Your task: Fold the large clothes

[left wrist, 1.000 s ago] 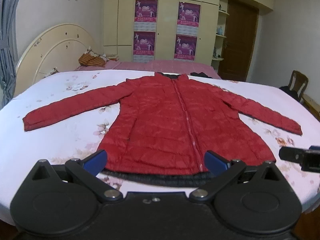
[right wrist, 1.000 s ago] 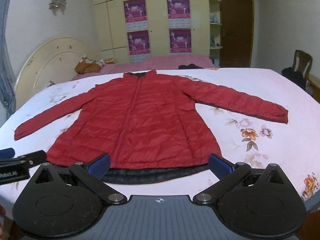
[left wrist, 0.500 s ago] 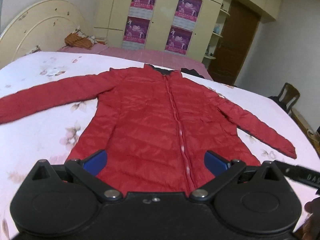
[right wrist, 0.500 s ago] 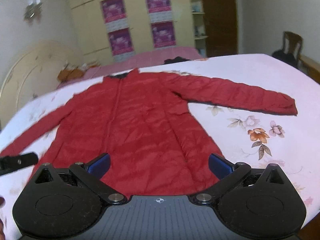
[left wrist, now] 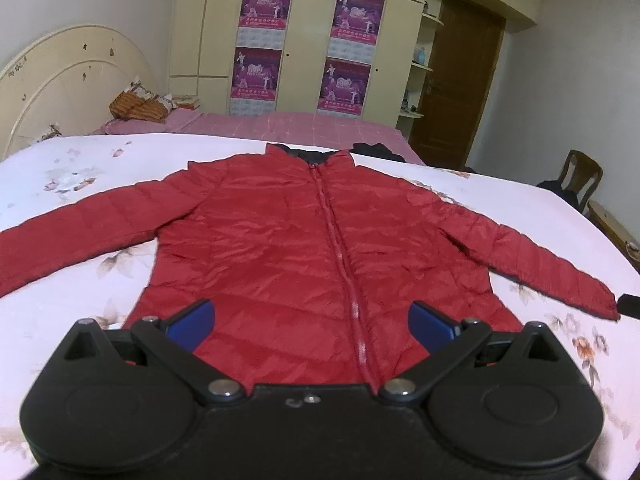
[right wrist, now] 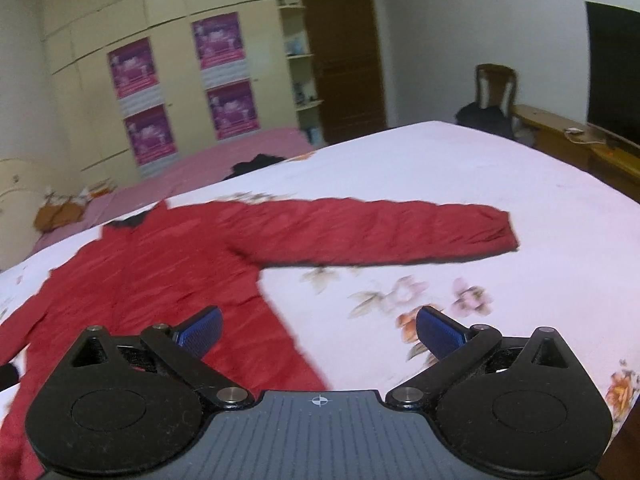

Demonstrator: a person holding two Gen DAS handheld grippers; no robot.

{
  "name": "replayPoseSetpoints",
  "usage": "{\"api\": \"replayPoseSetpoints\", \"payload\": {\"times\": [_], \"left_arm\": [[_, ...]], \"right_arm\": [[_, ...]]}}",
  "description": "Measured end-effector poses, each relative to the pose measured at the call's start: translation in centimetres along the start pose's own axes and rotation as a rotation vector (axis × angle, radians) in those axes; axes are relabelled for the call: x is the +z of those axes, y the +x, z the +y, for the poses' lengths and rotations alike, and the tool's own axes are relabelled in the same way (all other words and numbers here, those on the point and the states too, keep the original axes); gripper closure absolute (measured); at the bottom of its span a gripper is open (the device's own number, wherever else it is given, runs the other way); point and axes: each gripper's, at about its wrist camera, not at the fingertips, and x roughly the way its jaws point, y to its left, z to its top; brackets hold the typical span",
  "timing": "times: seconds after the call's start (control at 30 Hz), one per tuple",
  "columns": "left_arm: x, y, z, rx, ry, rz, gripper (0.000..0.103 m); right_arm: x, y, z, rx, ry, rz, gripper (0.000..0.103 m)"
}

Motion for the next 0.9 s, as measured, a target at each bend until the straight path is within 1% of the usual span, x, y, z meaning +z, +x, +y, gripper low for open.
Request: {"api": "replayPoseSetpoints", "payload": {"times": [0.03,0.07,0.1,0.17,0.27,0.37,0.5,0.6,0.67,0.7,0.77,0.9], "left_arm": [[0.3,0.5,-0.3,0.0,-0.001,0.002,0.0],[0.6,0.9,-0.7,0.002,0.001,0.001,0.0],[0.8,1.3,-1.0,0.009,0.003,0.001,0.0],[1.5,2.3,-1.6,0.022,0.002,0.006,0.0],[2.6,4.2,-3.0,0.035,0.017,0.009,0.0],[3.1,6.8,-4.4,0.049,0.03,0.044,0.0],[3.1,10.0,-6.0,0.062,0.055,0.091,0.0],[3.1,12.0,-7.1,0.07,0.065,0.116,0.0],[3.1,13.0,-7.6,0.073,0.072,0.126,0.0],[3.2,13.4,-7.9,0.076,0.075,0.129,0.0],[3.3,14.1,-8.3,0.078,0.08,0.135,0.0],[3.5,15.5,-9.0,0.095,0.091,0.143,0.0]], "right_arm": [[0.5,0.7,-0.8,-0.008,0.011,-0.007,0.014],[0.9,1.5,-1.5,-0.011,0.021,-0.004,0.032],[1.4,2.6,-2.2,-0.017,0.042,0.015,0.055],[2.5,4.6,-4.0,-0.022,0.101,0.028,0.055],[3.9,6.9,-6.7,-0.044,0.162,0.013,0.055],[4.7,9.4,-10.2,-0.074,0.244,0.03,0.055],[4.7,12.2,-14.0,-0.11,0.331,0.065,0.055],[4.1,13.8,-15.6,-0.132,0.376,0.087,0.054],[3.6,14.5,-16.6,-0.133,0.414,0.094,0.049],[3.5,14.7,-17.0,-0.134,0.432,0.092,0.042],[3.2,15.1,-17.8,-0.133,0.465,0.088,0.042],[3.5,15.7,-19.2,-0.1,0.513,0.049,0.042]]}}
